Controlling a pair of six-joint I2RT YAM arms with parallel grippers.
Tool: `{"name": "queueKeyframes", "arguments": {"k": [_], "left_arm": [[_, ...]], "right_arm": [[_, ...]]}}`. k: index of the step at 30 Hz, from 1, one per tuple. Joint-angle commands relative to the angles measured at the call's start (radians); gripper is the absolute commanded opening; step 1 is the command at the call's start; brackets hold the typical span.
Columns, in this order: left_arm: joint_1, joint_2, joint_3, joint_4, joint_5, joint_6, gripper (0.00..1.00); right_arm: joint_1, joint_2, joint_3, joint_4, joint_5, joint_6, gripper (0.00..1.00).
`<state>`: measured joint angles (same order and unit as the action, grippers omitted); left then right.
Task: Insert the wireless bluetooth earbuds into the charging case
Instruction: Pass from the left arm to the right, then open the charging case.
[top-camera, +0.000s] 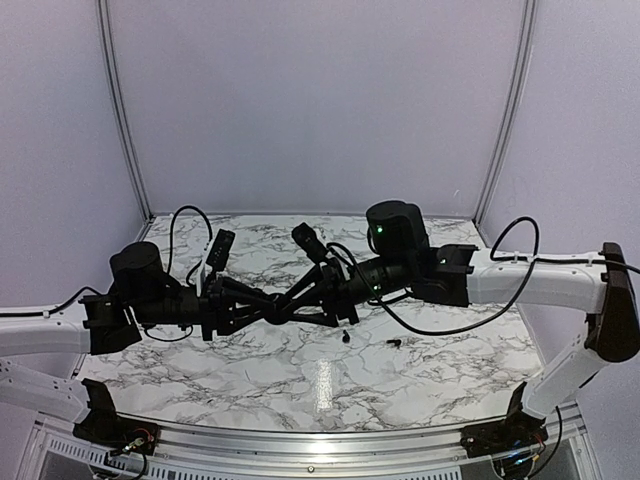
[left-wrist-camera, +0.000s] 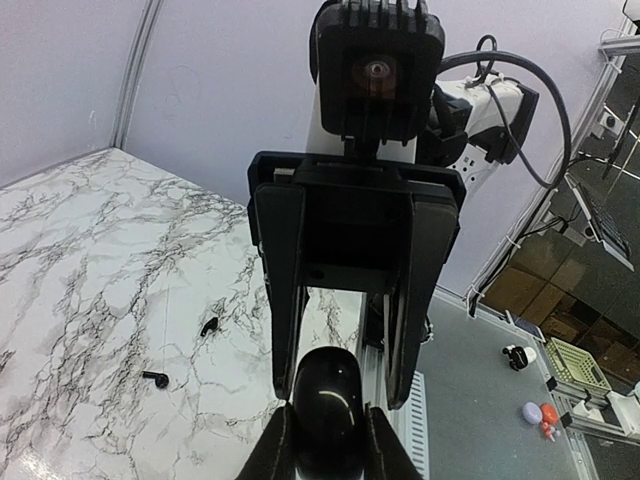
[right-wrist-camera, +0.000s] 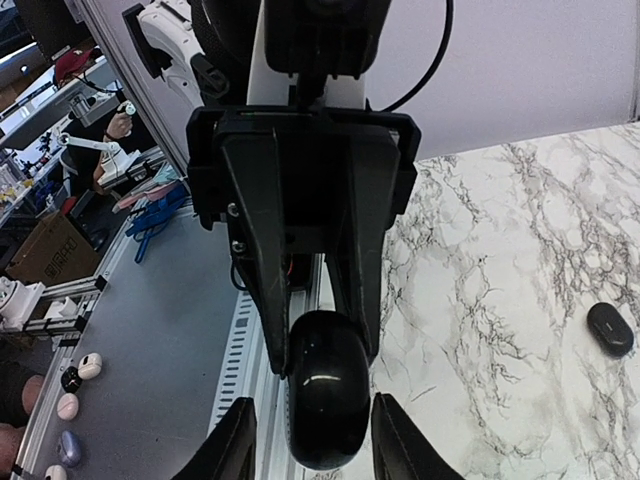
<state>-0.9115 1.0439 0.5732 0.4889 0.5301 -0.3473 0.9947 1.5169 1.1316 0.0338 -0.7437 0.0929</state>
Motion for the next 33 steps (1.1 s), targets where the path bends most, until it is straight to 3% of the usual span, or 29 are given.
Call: {"name": "queueKeyframes", "arguments": {"k": [1, 6, 11, 13, 18, 23, 33], "left_arm": [[-0.007, -0.005, -0.005, 0.034, -0.002, 0.024, 0.01], [-0.010, -0.006, -0.005, 0.034, -0.001, 0.027, 0.01], [-0.019, 0.000, -0.003, 0.034, 0.001, 0.037, 0.02], [-0.020, -0.006, -0.007, 0.033, -0.011, 0.041, 0.07], [-0.020, -0.029, -0.014, 0.032, -0.046, 0.033, 0.31], [-0.020, -0.028, -0.008, 0.022, -0.107, 0.024, 0.41], [0.026, -0.064, 0.002, -0.047, -0.231, -0.007, 0.43]], "right_arm": [[0.005, 0.012, 0.046, -0.024, -0.025, -0.012, 0.39], [0.005, 0.021, 0.055, -0.031, -0.035, -0.018, 0.34], [0.007, 0.028, 0.063, -0.031, -0.046, -0.026, 0.19], [0.007, 0.025, 0.061, -0.060, -0.046, -0.031, 0.14], [0.009, 0.017, 0.056, -0.067, -0.045, -0.041, 0.02], [0.010, 0.018, 0.062, -0.078, -0.057, -0.053, 0.00], [0.016, -0.009, 0.041, -0.061, -0.068, -0.065, 0.00]]}}
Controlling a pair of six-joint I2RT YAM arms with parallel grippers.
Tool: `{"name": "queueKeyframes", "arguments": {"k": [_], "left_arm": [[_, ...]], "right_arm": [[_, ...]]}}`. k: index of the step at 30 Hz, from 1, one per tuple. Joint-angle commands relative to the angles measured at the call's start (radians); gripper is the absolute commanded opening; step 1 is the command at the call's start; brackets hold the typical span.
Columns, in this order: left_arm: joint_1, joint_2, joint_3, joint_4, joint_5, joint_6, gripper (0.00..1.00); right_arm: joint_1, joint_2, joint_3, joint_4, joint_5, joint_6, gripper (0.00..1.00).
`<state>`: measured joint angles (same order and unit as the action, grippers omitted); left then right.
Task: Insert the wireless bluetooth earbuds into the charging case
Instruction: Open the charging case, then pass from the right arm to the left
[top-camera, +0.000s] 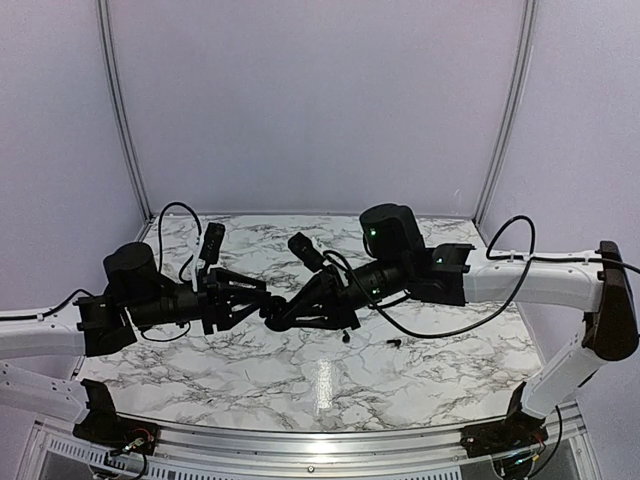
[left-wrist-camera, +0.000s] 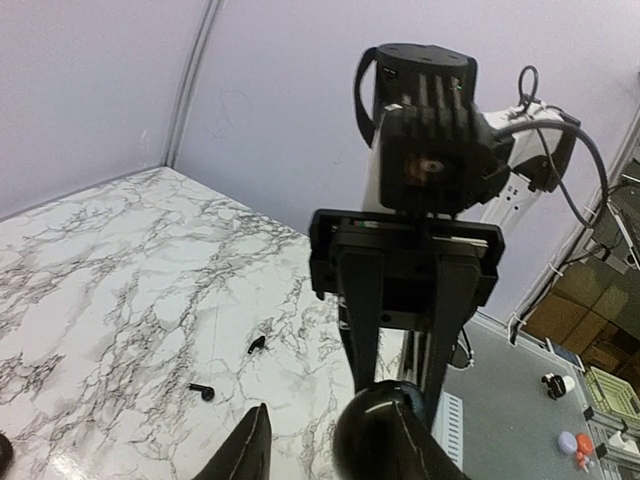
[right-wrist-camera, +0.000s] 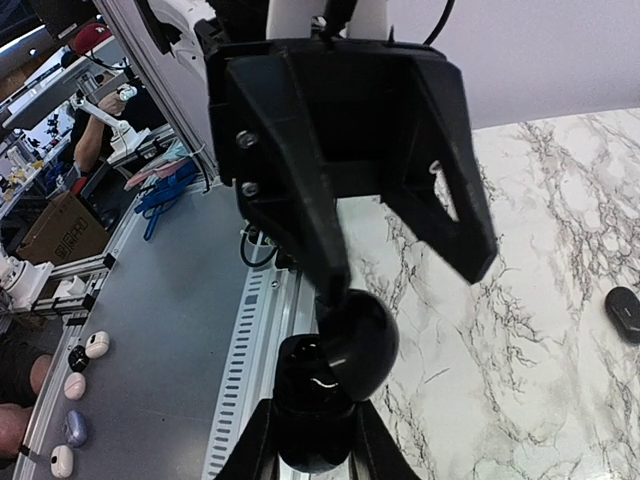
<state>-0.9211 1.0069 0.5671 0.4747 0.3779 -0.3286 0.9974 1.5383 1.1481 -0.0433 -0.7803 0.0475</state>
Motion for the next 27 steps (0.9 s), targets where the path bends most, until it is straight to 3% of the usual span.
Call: {"name": "queueKeyframes", "arguments": {"k": [1, 10, 15, 20, 27], "left_arm": [[0.050, -0.033, 0.006, -0.033, -0.080, -0.040, 0.43], [0.090, -0.171, -0.072, -0.020, -0.076, 0.008, 0.48], [0.078, -0.248, -0.152, 0.113, 0.015, 0.080, 0.51], [0.029, -0.237, -0.161, 0.181, 0.054, 0.142, 0.54], [-0.031, -0.196, -0.128, 0.240, -0.009, 0.188, 0.54]], "right_arm": [[0.013, -0.033, 0.022, 0.019, -0.031, -0.021, 0.00], [-0.021, -0.072, -0.031, 0.175, -0.002, 0.060, 0.00], [-0.023, -0.086, -0.038, 0.338, 0.057, 0.133, 0.00], [-0.021, -0.072, -0.024, 0.458, 0.080, 0.196, 0.00], [0.006, -0.035, -0.010, 0.556, 0.104, 0.236, 0.00]]}}
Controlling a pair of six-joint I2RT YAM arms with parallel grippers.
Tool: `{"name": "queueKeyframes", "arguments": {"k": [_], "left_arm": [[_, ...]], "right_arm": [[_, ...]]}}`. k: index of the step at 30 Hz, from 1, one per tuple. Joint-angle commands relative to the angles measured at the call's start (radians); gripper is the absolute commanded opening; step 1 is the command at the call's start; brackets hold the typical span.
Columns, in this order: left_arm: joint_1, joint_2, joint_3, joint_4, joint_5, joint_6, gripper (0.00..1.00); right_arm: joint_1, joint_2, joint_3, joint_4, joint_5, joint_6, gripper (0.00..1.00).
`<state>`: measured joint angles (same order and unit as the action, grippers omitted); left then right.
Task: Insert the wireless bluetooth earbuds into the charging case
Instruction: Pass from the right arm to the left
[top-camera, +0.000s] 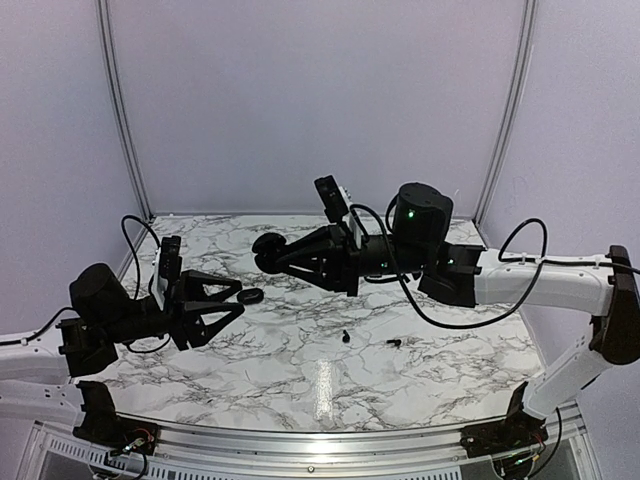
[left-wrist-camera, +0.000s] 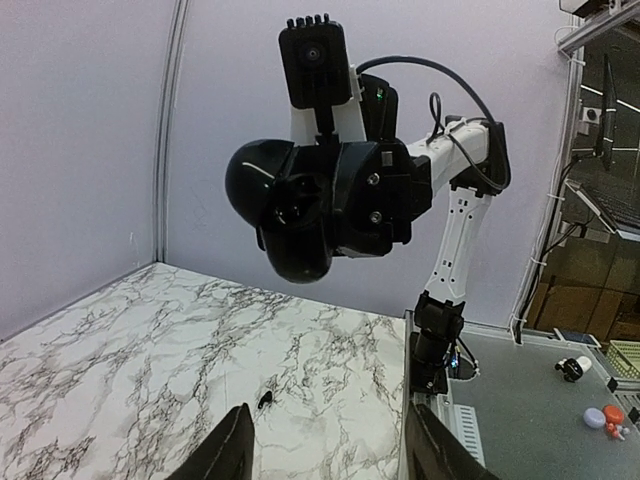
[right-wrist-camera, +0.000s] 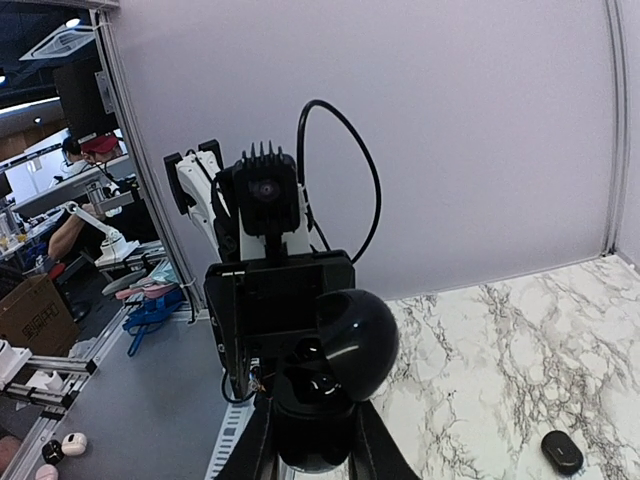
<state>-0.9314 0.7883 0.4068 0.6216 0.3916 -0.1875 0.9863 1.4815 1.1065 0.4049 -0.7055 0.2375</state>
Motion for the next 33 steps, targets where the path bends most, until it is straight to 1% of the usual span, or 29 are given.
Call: {"name": "queueKeyframes", "arguments": {"k": [1, 7, 17, 22, 26, 29, 33], "left_arm": [[-0.024, 0.029, 0.032, 0.113, -0.034, 0.047, 0.53], [-0.028, 0.063, 0.041, 0.180, -0.075, 0.041, 0.53], [-0.045, 0.113, 0.056, 0.248, -0.030, 0.012, 0.48], [-0.047, 0.128, 0.047, 0.296, -0.034, -0.012, 0.42], [-0.047, 0.157, 0.030, 0.363, -0.036, -0.057, 0.34], [-0.048, 0.183, 0.013, 0.437, -0.048, -0.101, 0.31], [-0.052, 0.202, -0.020, 0.538, -0.084, -0.141, 0.29]], "right_arm": [[0.022, 0.026, 0.035, 0.113, 0.032, 0.050, 0.00], [0.057, 0.051, 0.047, 0.128, 0.045, 0.049, 0.00], [0.076, 0.066, 0.044, 0.130, 0.060, 0.037, 0.00], [0.080, 0.069, 0.035, 0.146, 0.071, 0.038, 0.00], [0.085, 0.069, 0.021, 0.173, 0.082, 0.044, 0.00], [0.089, 0.072, 0.018, 0.181, 0.088, 0.046, 0.00], [0.090, 0.071, 0.014, 0.187, 0.098, 0.045, 0.00]]}}
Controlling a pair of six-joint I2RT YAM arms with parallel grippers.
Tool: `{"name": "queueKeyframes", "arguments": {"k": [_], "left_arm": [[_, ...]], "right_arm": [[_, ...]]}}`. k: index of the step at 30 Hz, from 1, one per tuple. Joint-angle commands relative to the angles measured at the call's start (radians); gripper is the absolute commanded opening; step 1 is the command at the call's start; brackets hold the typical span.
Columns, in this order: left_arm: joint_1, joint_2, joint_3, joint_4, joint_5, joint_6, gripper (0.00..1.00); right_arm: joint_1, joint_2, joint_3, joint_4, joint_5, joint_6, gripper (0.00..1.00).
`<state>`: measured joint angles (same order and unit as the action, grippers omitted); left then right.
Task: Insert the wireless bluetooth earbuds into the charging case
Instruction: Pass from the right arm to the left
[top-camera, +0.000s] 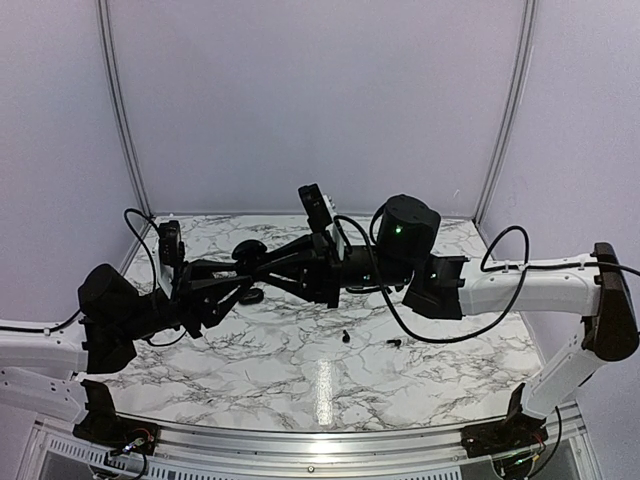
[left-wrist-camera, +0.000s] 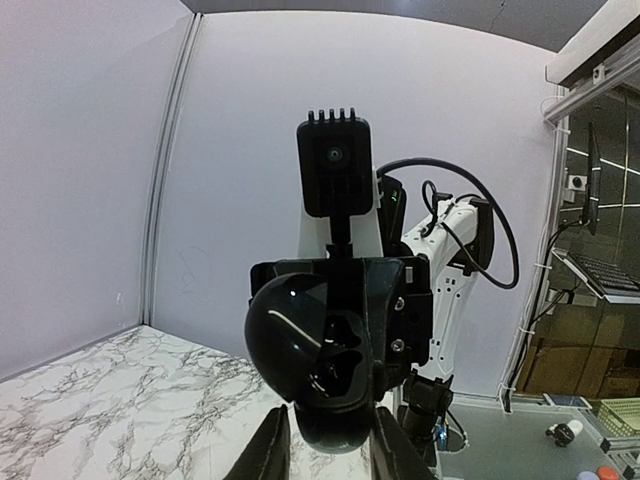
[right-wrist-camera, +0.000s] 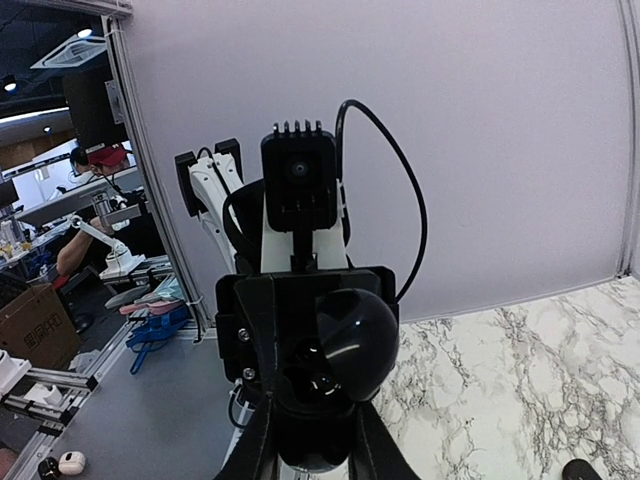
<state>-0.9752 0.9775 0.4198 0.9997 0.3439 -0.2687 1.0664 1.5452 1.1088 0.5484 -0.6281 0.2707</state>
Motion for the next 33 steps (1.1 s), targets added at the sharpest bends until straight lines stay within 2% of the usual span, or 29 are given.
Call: {"name": "queueKeyframes", "arguments": {"k": [1, 6, 33], "left_arm": [[-0.009, 0.016, -0.038, 0.181, -0.047, -0.062, 0.28], [-0.011, 0.021, -0.037, 0.191, -0.058, -0.052, 0.24], [-0.026, 0.064, 0.005, 0.208, -0.033, -0.050, 0.26]], "right_arm": [[0.010, 0.009, 0.011, 0.044, 0.021, 0.012, 0.00], [0.012, 0.011, 0.013, 0.039, 0.022, 0.009, 0.00], [0.020, 0.032, 0.024, 0.039, 0.006, 0.016, 0.00]]}}
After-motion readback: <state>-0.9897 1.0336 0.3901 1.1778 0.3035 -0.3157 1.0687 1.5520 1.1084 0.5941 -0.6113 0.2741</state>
